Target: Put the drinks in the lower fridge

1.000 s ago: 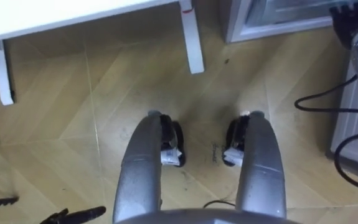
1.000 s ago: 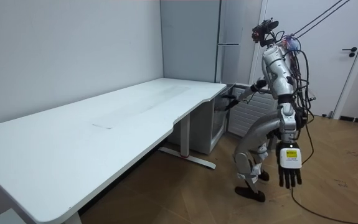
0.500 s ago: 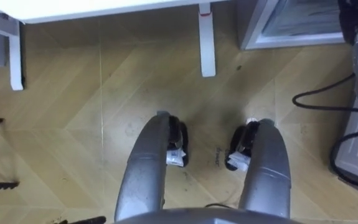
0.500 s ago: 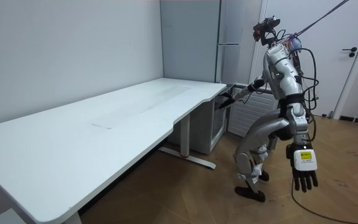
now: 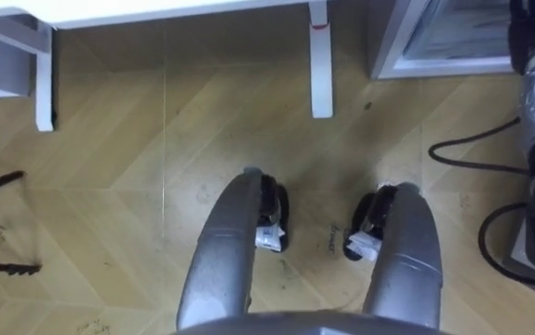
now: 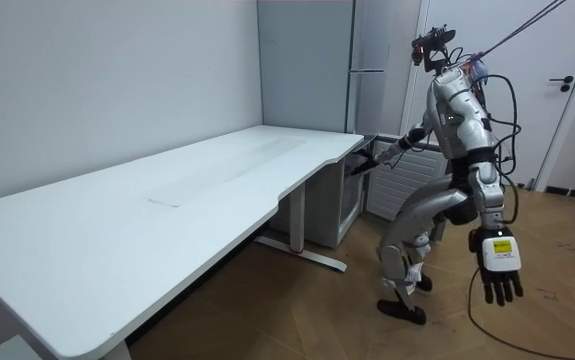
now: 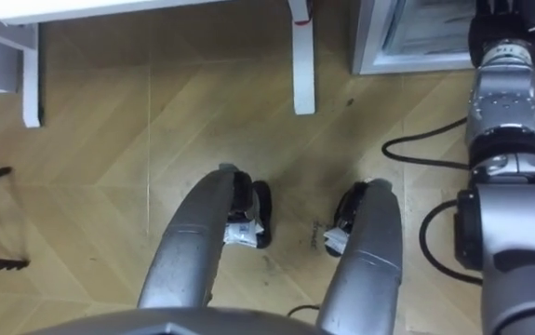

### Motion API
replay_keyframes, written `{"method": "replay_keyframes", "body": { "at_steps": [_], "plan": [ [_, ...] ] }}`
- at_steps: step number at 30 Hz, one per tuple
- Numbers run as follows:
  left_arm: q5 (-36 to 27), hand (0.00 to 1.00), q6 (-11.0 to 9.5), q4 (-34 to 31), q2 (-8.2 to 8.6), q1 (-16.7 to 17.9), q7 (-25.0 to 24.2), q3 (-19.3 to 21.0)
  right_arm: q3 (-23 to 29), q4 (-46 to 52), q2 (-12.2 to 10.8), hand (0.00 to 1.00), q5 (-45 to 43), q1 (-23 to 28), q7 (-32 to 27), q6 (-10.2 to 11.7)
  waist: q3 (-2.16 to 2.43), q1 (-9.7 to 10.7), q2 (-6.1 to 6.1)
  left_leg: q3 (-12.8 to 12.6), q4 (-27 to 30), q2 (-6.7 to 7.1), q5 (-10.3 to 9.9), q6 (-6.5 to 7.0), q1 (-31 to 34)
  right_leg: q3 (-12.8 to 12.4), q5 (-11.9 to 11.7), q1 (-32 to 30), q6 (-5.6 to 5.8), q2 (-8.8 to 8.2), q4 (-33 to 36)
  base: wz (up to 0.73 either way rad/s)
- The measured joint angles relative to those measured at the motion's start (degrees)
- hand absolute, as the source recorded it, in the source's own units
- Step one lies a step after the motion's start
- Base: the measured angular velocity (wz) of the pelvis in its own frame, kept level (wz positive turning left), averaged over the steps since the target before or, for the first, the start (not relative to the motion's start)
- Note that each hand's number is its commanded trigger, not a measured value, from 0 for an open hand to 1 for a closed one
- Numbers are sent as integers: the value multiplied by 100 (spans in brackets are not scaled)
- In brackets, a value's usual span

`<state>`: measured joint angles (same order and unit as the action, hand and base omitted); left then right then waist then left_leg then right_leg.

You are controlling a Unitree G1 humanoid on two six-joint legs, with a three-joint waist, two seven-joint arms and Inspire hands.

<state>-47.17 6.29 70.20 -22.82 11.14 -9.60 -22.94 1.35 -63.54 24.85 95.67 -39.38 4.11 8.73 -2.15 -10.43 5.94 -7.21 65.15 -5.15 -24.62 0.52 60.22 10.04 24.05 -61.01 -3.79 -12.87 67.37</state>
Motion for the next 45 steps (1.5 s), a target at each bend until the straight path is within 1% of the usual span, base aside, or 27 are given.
{"method": "replay_keyframes", "body": {
  "at_steps": [1, 5, 6, 7, 10, 14, 15, 16, 17, 19, 20, 21, 23, 25, 26, 29, 31, 32, 34, 35, 36, 37, 39, 40, 42, 44, 45],
  "plan": [
    [28, 0, -11, 0, 0, 0, 0, 18, 0, -148, 26, 0, -9, 0, 142, -4, 7, -11, 18, 36, -15, -2, 11, -9, -19, 46, -5, 51, -12, 3, -34, 7],
    [64, 0, -12, 8, 34, 0, 1, 21, 12, -554, -1, 0, -32, 28, 489, -33, -2, -84, 66, 134, -129, 2, 53, -15, -199, 171, -24, 311, -22, 23, -203, 8],
    [65, 0, -11, 14, 63, 0, 0, 21, 51, -566, 1, 0, -55, 134, 565, -151, -4, -94, 77, 140, -214, 13, 66, -15, -323, 208, -24, 453, -10, 7, -283, 15],
    [63, 0, -11, 17, 82, -1, 0, 33, 60, -565, 3, 0, -100, 247, 659, -305, -6, -96, 73, 165, -329, 68, 94, -24, -458, 230, -25, 595, 10, -16, -372, 17],
    [63, 0, -14, 16, 111, -3, 0, 61, 111, -580, 14, 0, -333, 373, 705, -552, -10, -87, 57, 176, -587, 117, 164, -16, -698, 275, -65, 849, 61, -10, -613, 9],
    [63, 0, -37, 28, 160, -45, -7, 278, 114, -671, 19, 0, -471, 525, 801, -779, -18, -41, 41, 210, -893, 200, 225, -4, -1090, 354, -108, 1255, 120, 10, -906, 6],
    [59, 0, -57, 27, 191, -45, -4, 432, 117, -797, -1, 0, -599, 550, 863, -895, -28, 38, 10, 228, -1071, 235, 268, -1, -1268, 400, -124, 1451, 150, -1, -1066, 22],
    [61, 0, -69, 27, 206, -51, -3, 559, 121, -810, -12, 0, -668, 654, 911, -974, -23, 105, -24, 280, -1266, 291, 333, 1, -1444, 453, -147, 1655, 196, -2, -1243, 26],
    [61, 0, -83, 27, 214, -51, -2, 618, 121, -816, -12, 0, -726, 723, 938, -1000, -23, 120, -55, 278, -1364, 294, 360, 10, -1538, 481, -160, 1757, 212, 0, -1332, 23],
    [58, 0, -140, 60, 264, -44, 25, 698, 120, -818, -32, 0, -942, 1024, 987, -1016, -21, 128, -154, 294, -1699, 297, 404, 3, -1918, 575, -218, 2168, 245, 36, -1692, 6],
    [59, 0, -147, 78, 286, -44, 28, 712, 120, -818, -39, 0, -1017, 1086, 987, -1015, -23, 141, -167, 306, -1777, 296, 410, -3, -2017, 587, -234, 2282, 263, 64, -1796, 0],
    [63, 0, -144, 98, 321, -47, 44, 756, 114, -818, -56, 0, -1165, 1245, 986, -1020, -22, 155, -216, 320, -1963, 298, 428, -15, -2245, 583, -271, 2506, 308, 127, -2002, -5],
    [63, 0, -167, 156, 383, -50, 44, 951, 114, -817, -152, 0, -1366, 1431, 977, -1024, -13, 161, -310, 323, -2244, 287, 463, -43, -2530, 578, -346, 2790, 338, 219, -2320, -8],
    [56, 0, -193, 248, 489, -57, 47, 1161, 118, -790, -273, 0, -1631, 1627, 945, -1074, 2, 304, -374, 340, -2596, 293, 529, -45, -2892, 590, -430, 3175, 396, 292, -2702, 2],
    [61, 0, -195, 256, 508, -55, 48, 1180, 121, -751, -286, 0, -1728, 1702, 900, -1083, 10, 320, -390, 335, -2685, 294, 538, -46, -3000, 595, -448, 3279, 408, 303, -2790, 0],
    [60, 0, -206, 252, 583, -50, 76, 1442, 112, -504, -316, 0, -2254, 2128, 718, -1132, 31, 385, -511, 277, -3109, 344, 583, -57, -3548, 612, -479, 3748, 458, 310, -3112, -3],
    [62, 0, -283, 224, 585, -9, 165, 1629, 115, -210, -332, 0, -2969, 2541, 558, -1130, 78, 555, -641, 330, -3503, 405, 700, -72, -4010, 697, -513, 4208, 508, 312, -3426, 14],
    [66, 0, -311, 190, 590, 3, 201, 1666, 115, -50, -336, 0, -3190, 2684, 510, -1126, 88, 606, -675, 340, -3625, 411, 726, -77, -4130, 734, -527, 4334, 518, 322, -3544, 11],
    [66, 0, -391, 80, 601, 92, 294, 1885, 143, 222, -378, 0, -3857, 3046, 339, -1121, 146, 692, -787, 426, -4028, 381, 816, -129, -4599, 741, -662, 4820, 522, 476, -4017, -4],
    [66, 0, -411, 58, 604, 118, 294, 1960, 195, 329, -408, 0, -4028, 3145, 277, -1121, 169, 721, -823, 426, -4129, 382, 849, -137, -4710, 739, -685, 4926, 532, 498, -4129, -9],
    [68, 0, -420, 45, 646, 130, 302, 2136, 261, 581, -436, 0, -4330, 3392, 161, -1117, 206, 746, -882, 416, -4338, 381, 900, -148, -4951, 739, -728, 5140, 539, 535, -4331, -9],
    [72, 0, -428, 18, 712, 159, 312, 2261, 302, 871, -436, 0, -4668, 3619, 67, -1116, 213, 782, -896, 429, -4486, 375, 918, -153, -5165, 727, -766, 5360, 553, 582, -4501, -10],
    [197, 0, -432, -60, 780, 248, 360, 2290, 349, 1070, -430, 0, -5069, 3728, -113, -1127, 209, 870, -914, 411, -4619, 370, 919, -154, -5424, 709, -789, 5610, 562, 615, -4644, -16],
    [314, 0, -386, -117, 803, 259, 401, 2296, 416, 1176, -427, 0, -5280, 3755, -299, -1134, 210, 870, -925, 421, -4686, 370, 919, -154, -5547, 667, -803, 5710, 571, 640, -4713, -20],
    [542, 0, -356, -270, 814, 327, 441, 2364, 461, 1409, -401, 0, -5527, 3856, -570, -1138, 208, 879, -933, 421, -4813, 360, 923, -160, -5725, 627, -839, 5873, 588, 689, -4857, -9],
    [762, 0, -343, -444, 818, 446, 447, 2604, 525, 1566, -399, 0, -5803, 3979, -787, -1158, 207, 913, -998, 438, -4949, 373, 971, -177, -5902, 634, -849, 6039, 598, 696, -4959, 0],
    [909, 0, -312, -502, 824, 511, 450, 2744, 645, 1759, -399, 0, -5916, 4056, -949, -1250, 212, 911, -1024, 420, -5027, 378, 986, -177, -6001, 635, -851, 6114, 602, 699, -5000, 4]
  ]
}}
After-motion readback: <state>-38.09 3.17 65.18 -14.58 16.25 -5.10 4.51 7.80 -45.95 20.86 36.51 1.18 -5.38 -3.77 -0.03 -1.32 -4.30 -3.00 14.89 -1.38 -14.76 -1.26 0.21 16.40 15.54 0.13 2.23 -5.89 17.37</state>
